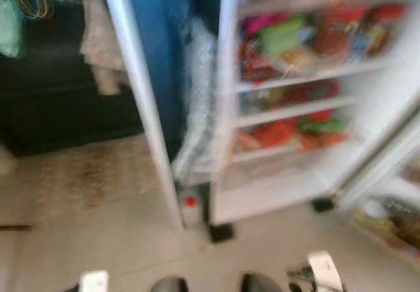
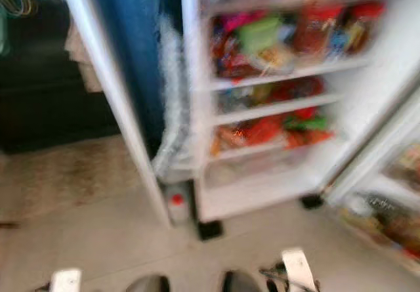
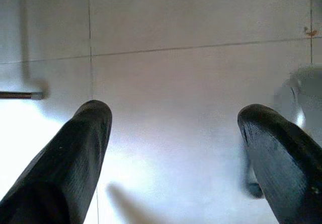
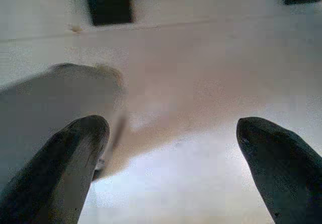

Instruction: Restocking fridge

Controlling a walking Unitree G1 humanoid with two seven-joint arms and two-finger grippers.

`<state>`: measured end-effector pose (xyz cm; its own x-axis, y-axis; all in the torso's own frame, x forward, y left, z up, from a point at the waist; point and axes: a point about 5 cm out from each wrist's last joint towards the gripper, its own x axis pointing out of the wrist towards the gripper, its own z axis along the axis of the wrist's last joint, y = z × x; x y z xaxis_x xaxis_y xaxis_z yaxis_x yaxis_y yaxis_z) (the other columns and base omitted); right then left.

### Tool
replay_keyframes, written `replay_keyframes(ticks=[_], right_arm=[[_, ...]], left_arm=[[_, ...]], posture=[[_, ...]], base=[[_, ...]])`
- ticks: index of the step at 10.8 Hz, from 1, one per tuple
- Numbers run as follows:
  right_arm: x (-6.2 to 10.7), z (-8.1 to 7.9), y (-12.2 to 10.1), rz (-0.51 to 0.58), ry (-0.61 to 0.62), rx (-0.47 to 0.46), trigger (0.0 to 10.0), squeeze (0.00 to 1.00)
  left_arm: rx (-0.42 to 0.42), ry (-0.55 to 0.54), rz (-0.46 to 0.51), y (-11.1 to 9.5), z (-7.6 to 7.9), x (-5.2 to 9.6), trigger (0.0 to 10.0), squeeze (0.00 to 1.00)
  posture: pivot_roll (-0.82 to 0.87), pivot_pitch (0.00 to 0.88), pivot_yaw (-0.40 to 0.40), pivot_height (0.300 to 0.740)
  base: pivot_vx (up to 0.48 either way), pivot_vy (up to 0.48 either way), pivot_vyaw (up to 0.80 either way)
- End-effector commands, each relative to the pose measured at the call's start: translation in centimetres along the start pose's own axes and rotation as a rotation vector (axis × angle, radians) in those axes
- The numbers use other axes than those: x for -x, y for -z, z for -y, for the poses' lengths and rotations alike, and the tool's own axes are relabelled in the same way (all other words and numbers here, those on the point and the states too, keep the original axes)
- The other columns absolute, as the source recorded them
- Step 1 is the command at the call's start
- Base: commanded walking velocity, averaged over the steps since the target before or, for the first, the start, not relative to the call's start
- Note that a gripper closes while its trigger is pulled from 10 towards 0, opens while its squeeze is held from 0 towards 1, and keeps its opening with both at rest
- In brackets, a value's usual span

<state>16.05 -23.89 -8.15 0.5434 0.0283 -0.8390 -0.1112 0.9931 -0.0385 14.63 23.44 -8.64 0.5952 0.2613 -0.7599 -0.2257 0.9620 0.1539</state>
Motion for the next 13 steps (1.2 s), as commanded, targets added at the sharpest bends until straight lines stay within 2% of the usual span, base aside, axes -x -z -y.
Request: replay_keyframes(ticks=[1, 2, 7, 10, 12, 13], right_arm=[[0.0, 0.2, -0.3, 0.015, 0.007, -0.004, 10.0, 0.0], [0.0, 0.2, -0.3, 0.017, 0.01, -0.011, 10.0, 0.0], [-0.2, -0.1, -0.3, 0.016, 0.034, -0.061, 10.0, 0.0], [-0.2, -0.2, -0.5, 0.021, 0.038, -0.067, 10.0, 0.0], [-0.1, -0.1, -0.2, 0.013, 0.047, -0.067, 10.0, 0.0], [0.0, 0.0, 0.1, 0.009, 0.059, -0.081, 10.0, 0.0]], left_arm=[[0.007, 0.002, 0.017, -0.5, -0.1, -0.1, 10.0, 0.0], [0.002, 0.006, 0.022, -0.8, 0.1, -0.2, 10.0, 0.0], [0.004, 0.03, 0.029, -1.6, 0.7, -0.5, 10.0, 0.0], [0.009, 0.038, 0.032, -1.9, 1.2, -0.6, 10.0, 0.0], [0.014, 0.046, 0.007, -1.1, 1.7, -0.4, 10.0, 0.0], [0.012, 0.053, -0.012, -0.6, 2.1, -0.3, 10.0, 0.0]], posture=[[-0.05, 0.069, -0.014, 0.649], [-0.05, 0.063, -0.014, 0.654], [-0.06, 0.0, 0.014, 0.739], [-0.05, 0.0, 0.009, 0.74], [-0.06, 0.0, 0.007, 0.74], [-0.07, 0.0, 0.018, 0.74]], base=[[0.0, 0.0, 0.0], [0.0, 0.0, 0.0], [0.0, 0.0, 0.0], [0.0, 0.0, 0.0], [0.0, 0.0, 0.0], [0.0, 0.48, 0.0]])
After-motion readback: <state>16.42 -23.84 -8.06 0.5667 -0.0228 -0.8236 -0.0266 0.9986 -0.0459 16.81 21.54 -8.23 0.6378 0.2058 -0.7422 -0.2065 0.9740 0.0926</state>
